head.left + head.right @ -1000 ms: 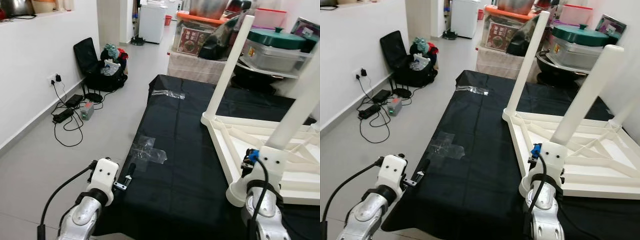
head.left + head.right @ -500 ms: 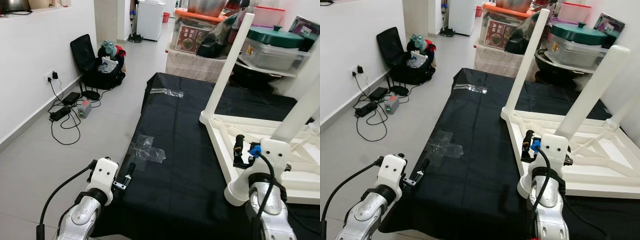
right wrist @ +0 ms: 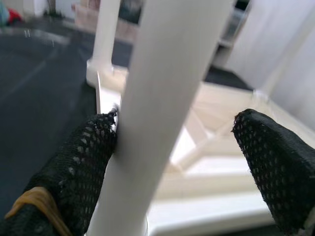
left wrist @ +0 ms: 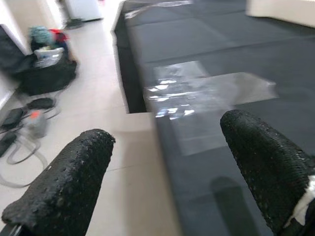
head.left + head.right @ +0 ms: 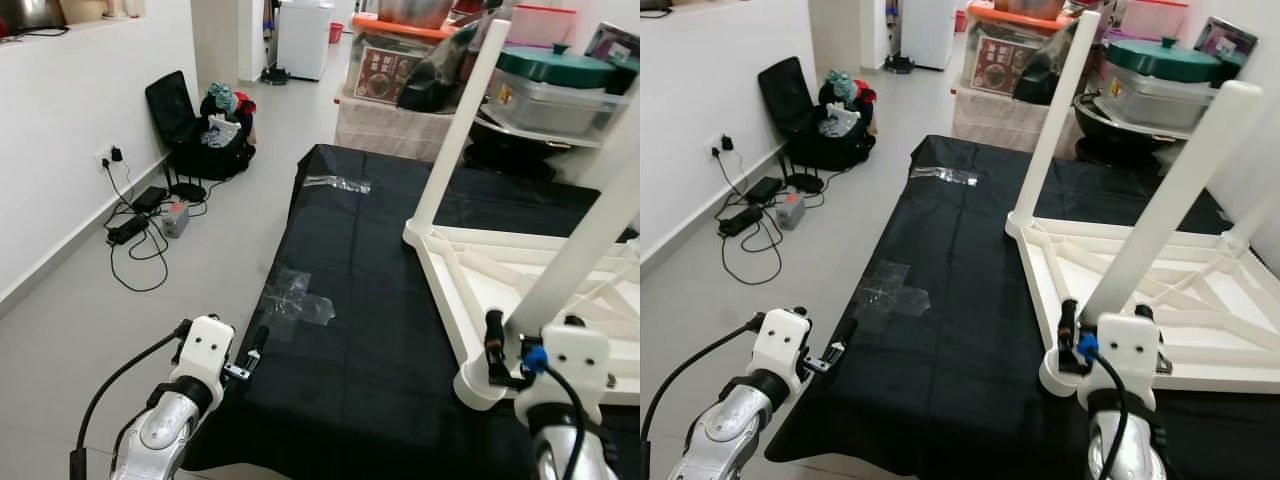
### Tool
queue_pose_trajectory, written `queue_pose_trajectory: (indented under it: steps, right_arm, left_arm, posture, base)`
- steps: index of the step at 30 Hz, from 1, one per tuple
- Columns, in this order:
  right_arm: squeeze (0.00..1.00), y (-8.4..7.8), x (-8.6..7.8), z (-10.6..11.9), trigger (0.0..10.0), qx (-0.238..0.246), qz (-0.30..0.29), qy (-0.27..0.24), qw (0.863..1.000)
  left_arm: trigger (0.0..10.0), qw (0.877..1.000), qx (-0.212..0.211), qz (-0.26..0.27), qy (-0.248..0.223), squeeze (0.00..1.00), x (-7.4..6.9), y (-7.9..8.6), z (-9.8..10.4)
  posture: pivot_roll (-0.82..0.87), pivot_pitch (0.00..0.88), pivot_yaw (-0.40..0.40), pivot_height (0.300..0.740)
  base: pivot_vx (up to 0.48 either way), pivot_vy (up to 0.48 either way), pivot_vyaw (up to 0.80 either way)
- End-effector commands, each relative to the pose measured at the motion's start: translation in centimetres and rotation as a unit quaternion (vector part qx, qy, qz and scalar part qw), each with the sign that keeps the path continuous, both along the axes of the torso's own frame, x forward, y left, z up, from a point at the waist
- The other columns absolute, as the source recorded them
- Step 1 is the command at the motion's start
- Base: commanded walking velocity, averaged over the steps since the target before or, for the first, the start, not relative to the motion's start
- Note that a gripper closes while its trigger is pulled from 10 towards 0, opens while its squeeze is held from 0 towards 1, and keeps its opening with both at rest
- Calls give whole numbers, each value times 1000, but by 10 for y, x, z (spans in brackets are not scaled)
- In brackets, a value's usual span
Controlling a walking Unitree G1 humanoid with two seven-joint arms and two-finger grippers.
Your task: Building children table
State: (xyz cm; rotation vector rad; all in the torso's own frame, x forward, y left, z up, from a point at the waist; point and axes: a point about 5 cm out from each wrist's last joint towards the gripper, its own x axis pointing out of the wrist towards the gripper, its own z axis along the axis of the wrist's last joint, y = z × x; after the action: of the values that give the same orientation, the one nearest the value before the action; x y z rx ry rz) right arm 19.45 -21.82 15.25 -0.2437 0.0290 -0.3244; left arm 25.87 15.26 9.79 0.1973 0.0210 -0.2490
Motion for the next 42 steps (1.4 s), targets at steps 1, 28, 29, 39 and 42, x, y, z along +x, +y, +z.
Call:
queue_pose_trajectory:
  steps: [1,28,29,39,42]
  right_arm:
    - [0,-1,-2,-9,10000,0,14,43,999]
    - [0,30,-8,-10,10000,24,162,71,984]
    - [0,30,-8,-10,10000,24,162,71,984]
    - [0,37,3,-6,10000,34,186,48,981]
    - [0,37,4,-6,10000,34,189,45,980]
  left_arm:
    - [10000,1000,-1,-4,5,0,-2,0,-1]
    - [10000,995,-37,16,-92,0,-1,7,32]
    - [10000,995,-37,16,-92,0,-1,7,32]
    - [10000,995,-41,11,-90,0,-4,6,31]
    - [10000,995,-41,11,-89,0,-4,6,31]
  posture:
    - [-13,0,-93,740]
    - [-2,0,-94,740]
    - [-2,0,-94,740]
    - [8,0,-100,740]
    - [9,0,-102,740]
  base:
    - [0,0,0]
    - [0,0,0]
    - [0,0,0]
    - [-24,0,0]
    - [-250,0,0]
